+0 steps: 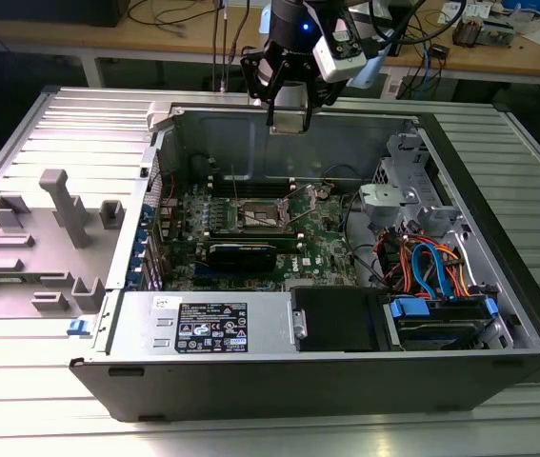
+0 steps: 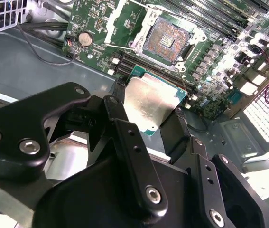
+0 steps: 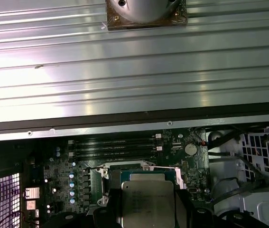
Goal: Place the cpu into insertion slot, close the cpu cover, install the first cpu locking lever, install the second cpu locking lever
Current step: 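Place the cpu into insertion slot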
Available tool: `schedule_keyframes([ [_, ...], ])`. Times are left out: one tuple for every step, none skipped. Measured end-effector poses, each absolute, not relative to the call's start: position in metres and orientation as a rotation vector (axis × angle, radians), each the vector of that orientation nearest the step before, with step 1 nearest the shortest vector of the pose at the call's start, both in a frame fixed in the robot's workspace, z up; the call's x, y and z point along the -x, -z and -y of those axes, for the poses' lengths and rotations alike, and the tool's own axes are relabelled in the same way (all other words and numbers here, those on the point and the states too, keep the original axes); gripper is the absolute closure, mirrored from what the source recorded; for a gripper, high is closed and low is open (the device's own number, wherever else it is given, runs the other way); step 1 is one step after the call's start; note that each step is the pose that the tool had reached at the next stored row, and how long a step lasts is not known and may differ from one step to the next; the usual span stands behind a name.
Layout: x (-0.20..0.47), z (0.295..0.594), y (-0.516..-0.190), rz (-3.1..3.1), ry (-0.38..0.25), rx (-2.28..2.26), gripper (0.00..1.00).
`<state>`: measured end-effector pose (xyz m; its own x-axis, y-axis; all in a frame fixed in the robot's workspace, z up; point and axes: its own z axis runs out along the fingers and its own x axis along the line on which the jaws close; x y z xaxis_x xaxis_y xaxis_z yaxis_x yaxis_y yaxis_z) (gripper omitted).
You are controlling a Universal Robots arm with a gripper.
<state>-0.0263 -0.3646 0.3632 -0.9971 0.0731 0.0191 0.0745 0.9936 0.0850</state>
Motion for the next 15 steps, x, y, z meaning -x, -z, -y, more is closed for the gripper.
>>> schedule_keyframes([
  [0.0263,0.3650,-0.3632,3.121,0.134,0.116,0.46],
  [0.0263,0.3651,-0.3632,3.121,0.134,0.116,0.46],
  [0.0263,0.3651,-0.3632,3.121,0.134,0.116,0.46],
  [0.0263,0.3652,-0.3632,3.121,0.134,0.117,0.46],
  [0.0263,0.3652,-0.3632,3.121,0.134,0.120,0.46],
  [0.0263,0.3652,-0.3632,3.120,0.133,0.128,0.46],
  [0.0262,0.3652,-0.3632,3.120,0.133,0.139,0.46],
  [0.0263,0.3652,-0.3632,3.120,0.133,0.150,0.46],
  [0.0263,0.3653,-0.3631,3.120,0.133,0.162,0.46],
  [0.0263,0.3653,-0.3631,3.119,0.133,0.180,0.46],
  [0.0263,0.3653,-0.3630,3.119,0.133,0.189,0.46],
  [0.0263,0.3653,-0.3630,3.119,0.133,0.192,0.46],
  [0.0263,0.3653,-0.3630,3.119,0.133,0.192,0.46],
  [0.0263,0.3653,-0.3630,3.119,0.133,0.192,0.46],
  [0.0263,0.3653,-0.3630,3.119,0.133,0.192,0.46],
])
